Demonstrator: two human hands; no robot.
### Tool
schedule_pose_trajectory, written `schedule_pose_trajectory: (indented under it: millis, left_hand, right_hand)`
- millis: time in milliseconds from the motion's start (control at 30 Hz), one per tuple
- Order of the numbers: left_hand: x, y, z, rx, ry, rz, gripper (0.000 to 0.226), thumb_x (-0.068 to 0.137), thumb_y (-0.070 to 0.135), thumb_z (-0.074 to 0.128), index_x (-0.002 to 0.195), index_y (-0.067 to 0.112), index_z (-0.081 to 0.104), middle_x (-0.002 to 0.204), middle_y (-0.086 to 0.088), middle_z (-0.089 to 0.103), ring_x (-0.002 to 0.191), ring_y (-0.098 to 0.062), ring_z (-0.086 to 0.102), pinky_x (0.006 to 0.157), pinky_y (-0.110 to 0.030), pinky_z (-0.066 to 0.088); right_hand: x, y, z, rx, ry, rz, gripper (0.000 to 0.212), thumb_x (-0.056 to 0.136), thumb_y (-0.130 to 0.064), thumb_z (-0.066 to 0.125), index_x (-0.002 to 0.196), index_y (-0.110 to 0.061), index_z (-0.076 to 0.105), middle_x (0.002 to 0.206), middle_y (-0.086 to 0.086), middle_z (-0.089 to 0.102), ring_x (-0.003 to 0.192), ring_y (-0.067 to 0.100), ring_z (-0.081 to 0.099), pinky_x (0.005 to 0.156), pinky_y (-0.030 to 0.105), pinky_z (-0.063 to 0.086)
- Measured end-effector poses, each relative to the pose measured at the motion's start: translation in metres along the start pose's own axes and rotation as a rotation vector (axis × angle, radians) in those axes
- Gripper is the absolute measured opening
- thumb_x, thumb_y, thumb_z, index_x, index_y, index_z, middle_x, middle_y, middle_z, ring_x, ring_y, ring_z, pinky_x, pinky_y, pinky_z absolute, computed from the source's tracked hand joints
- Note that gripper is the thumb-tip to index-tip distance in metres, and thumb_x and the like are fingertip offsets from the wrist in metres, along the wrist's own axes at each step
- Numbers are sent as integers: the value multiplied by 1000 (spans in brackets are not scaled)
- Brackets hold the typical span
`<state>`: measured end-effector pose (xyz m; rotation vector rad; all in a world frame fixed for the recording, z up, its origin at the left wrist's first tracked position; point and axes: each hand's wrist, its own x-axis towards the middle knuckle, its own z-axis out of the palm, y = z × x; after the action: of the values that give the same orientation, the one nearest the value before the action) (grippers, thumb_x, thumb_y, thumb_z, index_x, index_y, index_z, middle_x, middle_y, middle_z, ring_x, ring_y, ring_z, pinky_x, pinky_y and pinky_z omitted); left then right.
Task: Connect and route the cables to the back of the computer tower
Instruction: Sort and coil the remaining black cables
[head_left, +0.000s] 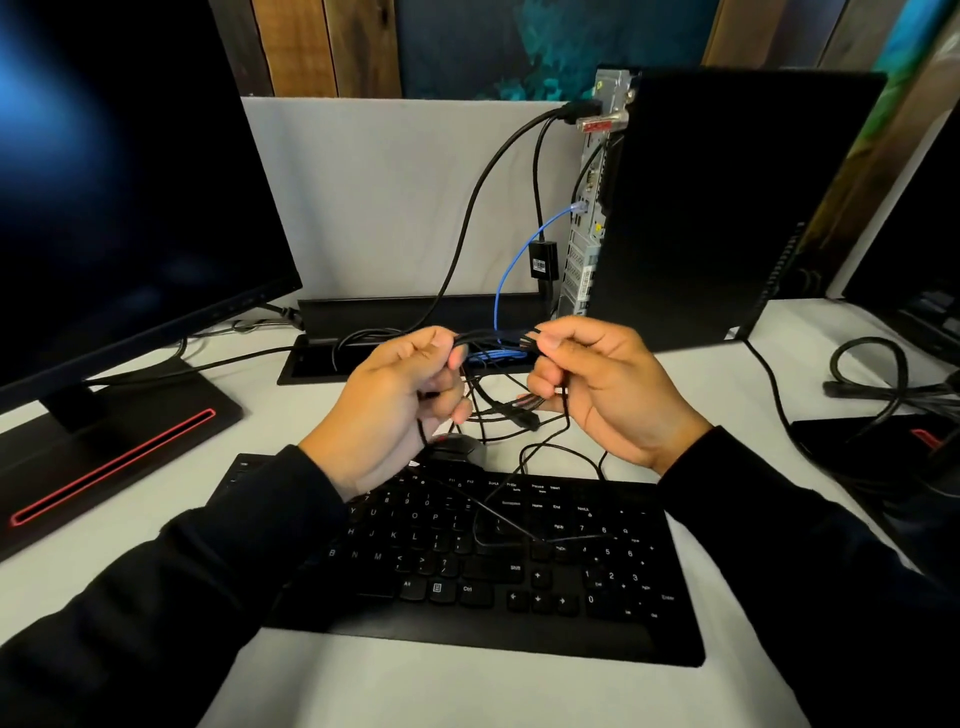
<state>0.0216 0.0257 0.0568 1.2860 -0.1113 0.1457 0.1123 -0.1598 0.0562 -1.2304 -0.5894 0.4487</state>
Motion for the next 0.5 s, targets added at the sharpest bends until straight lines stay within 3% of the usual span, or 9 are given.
schedule_pose_trajectory:
  millis: [67,133,200,333,400,433,500]
  left_hand:
    - [1,-4,7,29,97,47,32,110,18,37,80,11,47,69,-4,17,52,-12,20,50,-24,30]
    - [5,-5,8,47,173,107,32,110,19,35,80,13,46,72,-7,13,51,-11,17,49,-25,22]
    - [8,-3,0,32,240,142,33,111,19,34,80,15,46,67,-2,16,49,-9,17,51,-28,17]
    - [13,5,-15,15,318,185,36,111,15,33,78,15,48,60,5,28,48,-9,19,52,-29,17]
    - [16,14,-20,-31,365,198,36,110,14,32,77,16,47,61,4,29,49,-9,19,52,-28,17]
    - [18,20,-26,-63,397,206,37,110,14,33,76,17,47,61,4,31,50,-9,19,52,-28,17]
    - [19,36,-45,-112,446,246,37,110,18,34,75,19,48,61,6,34,52,-10,20,54,-27,19]
  right_hand:
    - [1,4,7,-154,32,-75,19,104,-7,53,93,-12,68,65,7,52,64,19,56,68,39,59]
    - [1,3,8,-405,72,-133,12,104,-10,56,107,-15,67,77,14,60,71,21,66,63,37,61]
    - [0,0,0,-643,94,-131,20,100,-10,63,116,-21,68,87,11,65,73,21,69,58,29,59]
    - [3,-19,-21,-924,112,-99,5,94,-20,72,96,-23,75,72,-3,73,62,6,62,66,19,48]
    - [9,-26,-37,-1052,256,-172,10,93,-21,72,83,-22,74,64,-6,69,59,3,59,63,20,46]
    - [12,-29,-50,-1074,363,-202,14,93,-19,71,79,-22,71,61,-8,65,56,3,56,61,22,44]
    - [11,-33,-81,-880,514,-186,19,94,-17,70,75,-22,69,55,-12,58,51,6,50,59,25,40]
